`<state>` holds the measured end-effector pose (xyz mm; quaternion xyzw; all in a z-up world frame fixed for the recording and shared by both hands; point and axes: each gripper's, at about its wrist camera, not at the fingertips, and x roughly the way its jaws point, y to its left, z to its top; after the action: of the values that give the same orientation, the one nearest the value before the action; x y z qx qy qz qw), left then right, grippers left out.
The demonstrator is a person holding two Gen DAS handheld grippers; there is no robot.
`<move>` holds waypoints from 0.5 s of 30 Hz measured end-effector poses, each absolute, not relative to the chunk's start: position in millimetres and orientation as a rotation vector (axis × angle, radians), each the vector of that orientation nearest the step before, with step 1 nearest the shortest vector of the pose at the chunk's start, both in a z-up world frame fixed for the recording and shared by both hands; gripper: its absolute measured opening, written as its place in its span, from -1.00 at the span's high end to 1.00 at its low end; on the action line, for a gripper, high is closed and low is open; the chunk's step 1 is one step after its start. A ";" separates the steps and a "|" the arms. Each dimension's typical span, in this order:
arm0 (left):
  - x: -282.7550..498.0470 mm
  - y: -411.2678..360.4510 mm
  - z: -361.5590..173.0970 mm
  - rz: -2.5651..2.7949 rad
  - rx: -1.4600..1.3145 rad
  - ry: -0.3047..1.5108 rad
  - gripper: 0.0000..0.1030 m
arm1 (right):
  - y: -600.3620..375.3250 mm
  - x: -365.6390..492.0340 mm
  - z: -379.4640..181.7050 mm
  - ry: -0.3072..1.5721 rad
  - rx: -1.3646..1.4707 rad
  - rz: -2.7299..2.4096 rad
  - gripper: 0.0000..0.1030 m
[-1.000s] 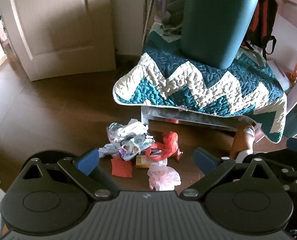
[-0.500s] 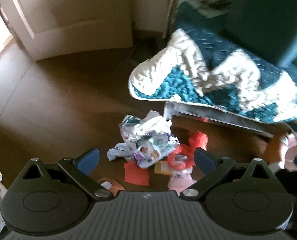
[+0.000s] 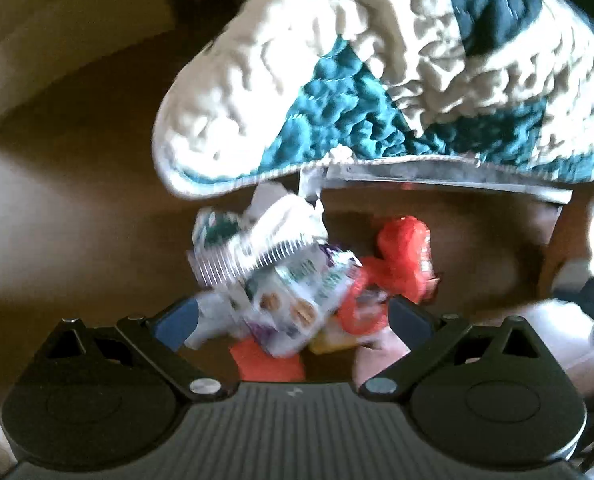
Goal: Collect trash
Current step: 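Lower the left tool to grasp the green-printed snack wrapper while the right tool grasps the red plastic bag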
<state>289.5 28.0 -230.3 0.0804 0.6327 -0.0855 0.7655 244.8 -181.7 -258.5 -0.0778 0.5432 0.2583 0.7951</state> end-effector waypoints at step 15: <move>272.2 16.5 -338.0 -0.460 0.511 1.347 -0.97 | -185.6 343.4 -336.2 1.194 -0.166 0.478 -0.65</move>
<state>272.2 16.5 -338.0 0.2319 0.6113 -0.2088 0.7273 343.4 -185.6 -336.2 -0.0771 0.5562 0.2226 0.7970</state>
